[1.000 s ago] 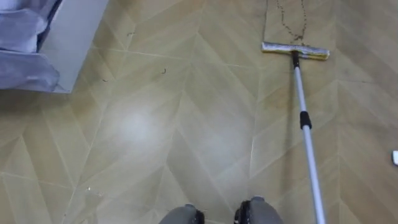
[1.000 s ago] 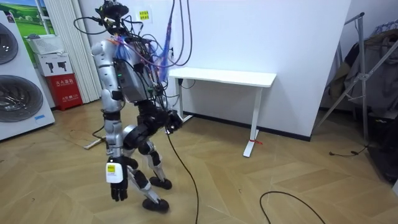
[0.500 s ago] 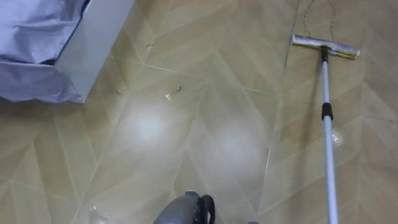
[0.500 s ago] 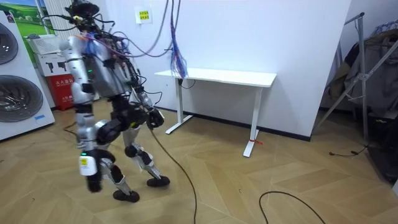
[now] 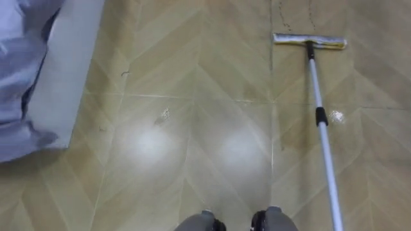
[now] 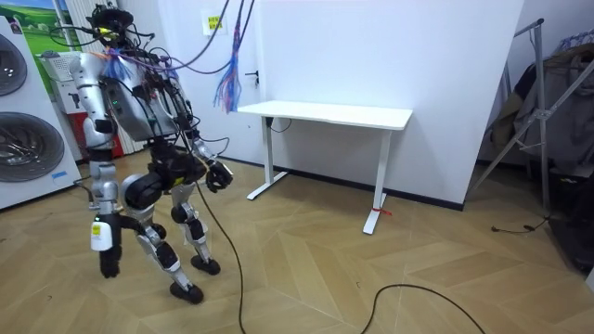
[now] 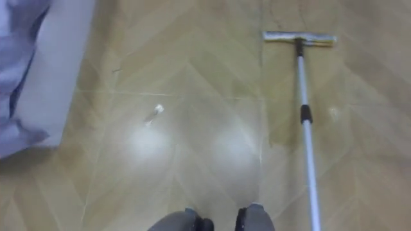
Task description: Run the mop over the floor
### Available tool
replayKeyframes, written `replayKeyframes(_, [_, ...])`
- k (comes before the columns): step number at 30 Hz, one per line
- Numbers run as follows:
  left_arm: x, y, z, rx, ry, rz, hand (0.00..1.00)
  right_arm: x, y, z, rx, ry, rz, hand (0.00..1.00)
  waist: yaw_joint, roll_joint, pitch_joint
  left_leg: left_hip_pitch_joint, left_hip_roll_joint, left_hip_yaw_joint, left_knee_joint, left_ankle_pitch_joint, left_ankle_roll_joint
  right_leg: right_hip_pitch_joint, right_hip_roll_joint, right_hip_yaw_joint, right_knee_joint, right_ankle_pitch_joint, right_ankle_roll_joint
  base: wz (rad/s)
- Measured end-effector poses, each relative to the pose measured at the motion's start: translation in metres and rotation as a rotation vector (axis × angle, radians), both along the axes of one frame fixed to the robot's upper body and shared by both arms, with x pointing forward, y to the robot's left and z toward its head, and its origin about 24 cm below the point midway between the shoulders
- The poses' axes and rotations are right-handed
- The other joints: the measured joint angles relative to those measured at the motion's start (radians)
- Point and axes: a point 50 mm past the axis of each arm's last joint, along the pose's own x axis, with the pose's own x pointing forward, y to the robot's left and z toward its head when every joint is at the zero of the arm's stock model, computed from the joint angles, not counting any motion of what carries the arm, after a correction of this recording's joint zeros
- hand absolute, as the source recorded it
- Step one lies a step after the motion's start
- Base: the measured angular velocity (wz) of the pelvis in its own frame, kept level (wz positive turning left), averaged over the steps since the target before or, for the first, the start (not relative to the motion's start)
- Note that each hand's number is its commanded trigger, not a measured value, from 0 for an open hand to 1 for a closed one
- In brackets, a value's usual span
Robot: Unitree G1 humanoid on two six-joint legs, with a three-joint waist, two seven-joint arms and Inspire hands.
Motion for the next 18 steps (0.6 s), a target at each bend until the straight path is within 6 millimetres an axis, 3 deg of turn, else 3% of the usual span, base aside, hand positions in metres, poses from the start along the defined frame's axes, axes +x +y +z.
replayKeyframes(1, [-0.002,0.006,0.001,0.016,0.017,0.002,0.0,0.014,-0.007,0.005,-0.018,-0.059,-0.003,1.0,0.017,-0.012,-0.0021,-0.038,0.027,0.027,0.092,0.012,-0.021,-0.005,0.02,0.001,0.038,-0.03,-0.013,0.42])
replayKeyframes(2, [-0.006,0.013,0.002,0.029,0.032,0.012,0.0,0.022,-0.011,0.008,-0.025,-0.108,-0.007,1.0,0.032,-0.03,-0.0043,-0.07,0.049,0.046,0.174,0.04,-0.065,-0.009,0.04,0.011,0.071,-0.057,-0.03,0.5])
replayKeyframes(3, [-0.013,0.015,0.002,0.035,0.048,0.005,0.0,0.032,-0.013,0.01,-0.024,-0.158,0.003,1.0,0.041,-0.035,-0.0064,-0.097,0.069,0.052,0.249,0.084,-0.083,0.017,0.066,0.02,0.084,-0.074,-0.042,0.44])
replayKeyframes(4, [-0.016,0.015,0.002,0.032,0.053,0.006,0.0,0.036,-0.013,0.011,-0.022,-0.179,0.006,1.0,0.043,-0.041,-0.0025,-0.116,0.071,0.053,0.273,0.1,-0.075,0.031,0.073,0.023,0.085,-0.081,-0.046,0.57])
replayKeyframes(5, [-0.02,0.014,0.002,0.02,0.056,0.004,0.0,0.039,-0.011,0.011,-0.001,-0.21,-0.005,1.0,0.041,-0.045,-0.0055,-0.135,0.063,0.048,0.208,0.075,-0.044,0.052,0.076,0.028,0.08,-0.092,-0.046,0.67])
replayKeyframes(7, [-0.024,0.011,0.001,-0.013,0.053,-0.002,0.0,0.032,-0.01,0.008,0.032,-0.22,-0.038,1.0,0.042,-0.037,-0.0062,-0.137,0.062,0.047,-0.014,0.082,-0.046,0.085,0.101,0.05,0.047,-0.092,-0.035,0.63])
replayKeyframes(8, [-0.026,0.008,0.001,-0.034,0.05,-0.001,0.0,0.019,-0.008,0.004,0.042,-0.198,-0.055,1.0,0.042,-0.028,-0.0067,-0.117,0.062,0.049,-0.133,0.124,-0.018,0.114,0.114,0.07,0.018,-0.093,-0.028,0.32])
replayKeyframes(9, [-0.033,0.004,-0.001,-0.056,0.068,0.003,0.0,0.003,-0.006,-0.001,0.047,-0.171,-0.083,1.0,0.041,-0.023,-0.0122,-0.084,0.068,0.067,-0.174,0.139,0.02,0.134,0.127,0.109,-0.019,-0.092,-0.018,0.15])
replayKeyframes(10, [-0.035,0.001,-0.001,-0.068,0.073,0.003,0.0,-0.007,-0.007,-0.002,0.048,-0.153,-0.098,1.0,0.041,-0.021,-0.0152,-0.073,0.072,0.082,-0.189,0.135,0.028,0.141,0.126,0.121,-0.034,-0.088,-0.015,-0.18])
replayKeyframes(12, [-0.038,-0.007,-0.003,-0.087,0.081,0.001,0.0,-0.038,-0.009,-0.005,0.039,-0.074,-0.108,1.0,0.04,-0.008,-0.016,-0.053,0.085,0.126,-0.204,0.115,0.072,0.142,0.119,0.143,-0.038,-0.076,0.003,-0.43])
replayKeyframes(13, [-0.037,-0.01,-0.004,-0.095,0.078,-0.002,0.0,-0.062,-0.006,-0.008,0.042,-0.003,-0.088,1.0,0.034,-0.004,-0.0187,-0.045,0.085,0.141,-0.197,0.1,0.09,0.125,0.106,0.139,0.005,-0.062,0.028,-0.53])
replayKeyframes(14, [-0.035,-0.013,-0.004,-0.103,0.063,-0.003,0.0,-0.088,-0.002,-0.009,0.049,0.07,-0.077,1.0,0.013,0.007,-0.0261,-0.041,0.084,0.148,-0.186,0.08,0.096,0.109,0.098,0.133,0.043,-0.044,0.047,-0.48])
replayKeyframes(16, [-0.029,-0.015,-0.004,-0.108,0.021,-0.011,0.0,-0.116,0.009,-0.012,0.081,0.166,-0.058,1.0,-0.014,0.018,-0.031,-0.029,0.084,0.153,-0.177,0.051,0.098,0.084,0.086,0.12,0.101,-0.007,0.073,-0.49])
replayKeyframes(18, [-0.026,-0.017,-0.004,-0.114,0.006,-0.012,0.0,-0.133,0.019,-0.012,0.107,0.252,-0.043,1.0,-0.034,0.029,-0.024,-0.003,0.082,0.134,-0.171,0.015,0.095,0.032,0.089,0.112,0.19,0.062,0.083,-0.91])
